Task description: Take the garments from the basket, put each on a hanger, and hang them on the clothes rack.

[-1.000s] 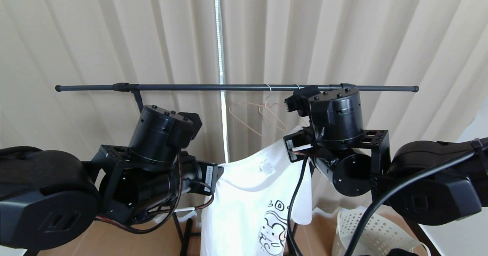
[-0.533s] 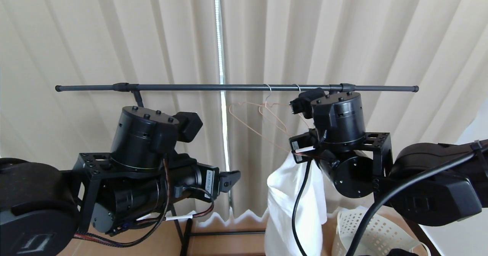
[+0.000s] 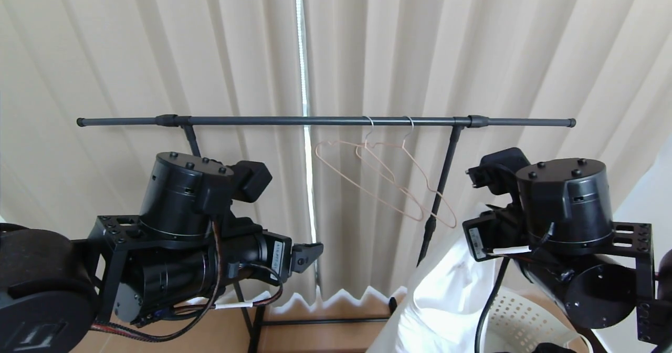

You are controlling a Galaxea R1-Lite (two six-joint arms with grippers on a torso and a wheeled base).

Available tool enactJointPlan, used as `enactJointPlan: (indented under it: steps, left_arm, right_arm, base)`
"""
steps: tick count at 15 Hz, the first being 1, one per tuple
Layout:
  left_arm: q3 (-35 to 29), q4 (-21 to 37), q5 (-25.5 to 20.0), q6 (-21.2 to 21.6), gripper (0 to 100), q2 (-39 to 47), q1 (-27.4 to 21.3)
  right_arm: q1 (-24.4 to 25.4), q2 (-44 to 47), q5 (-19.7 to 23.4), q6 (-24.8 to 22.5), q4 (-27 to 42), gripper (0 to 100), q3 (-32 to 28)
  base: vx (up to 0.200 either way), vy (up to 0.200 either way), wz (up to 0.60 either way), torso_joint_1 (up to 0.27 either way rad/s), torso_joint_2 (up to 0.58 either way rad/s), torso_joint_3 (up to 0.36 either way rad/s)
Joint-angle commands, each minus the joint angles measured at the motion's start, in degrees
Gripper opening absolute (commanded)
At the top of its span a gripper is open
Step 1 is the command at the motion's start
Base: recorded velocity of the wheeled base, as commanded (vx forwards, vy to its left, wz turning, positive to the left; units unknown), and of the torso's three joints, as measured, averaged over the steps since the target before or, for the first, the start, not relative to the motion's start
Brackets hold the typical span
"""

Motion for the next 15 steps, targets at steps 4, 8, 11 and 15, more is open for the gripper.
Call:
enactJointPlan:
  steps: [4, 8, 11, 15]
  left_arm:
    - [0.0, -0.02, 0.23, -0.12, 100, 1.35, 0.13]
    - [0.0, -0.11, 0.32, -0.12, 100, 1.53, 0.13]
    - [0.09, -0.9, 0.59, -0.12, 100, 1.62, 0.22]
    - [0.09, -0.9, 1.11, -0.12, 100, 2.15, 0.22]
  right_arm:
    - [-6.3, 0.18, -0.16, -2.23, 0.26, 0, 1.06]
    - [-6.66, -0.44, -0.69, -2.58, 0.26, 0, 1.23]
    - [-6.66, -0.26, -1.04, -2.66, 0.26, 0, 1.32]
    - [-6.66, -0.09, -1.04, -2.58, 0.26, 0, 1.32]
  base:
    - [0.0, 0.0, 0.0, 0.0, 0.0, 0.0]
    - [0.15, 0.0, 0.0, -0.001, 0.0, 0.001]
    - [0.2, 0.0, 0.0, 0.002, 0.0, 0.006]
    - [0.0, -0.2, 0.0, 0.008, 0.0, -0.001]
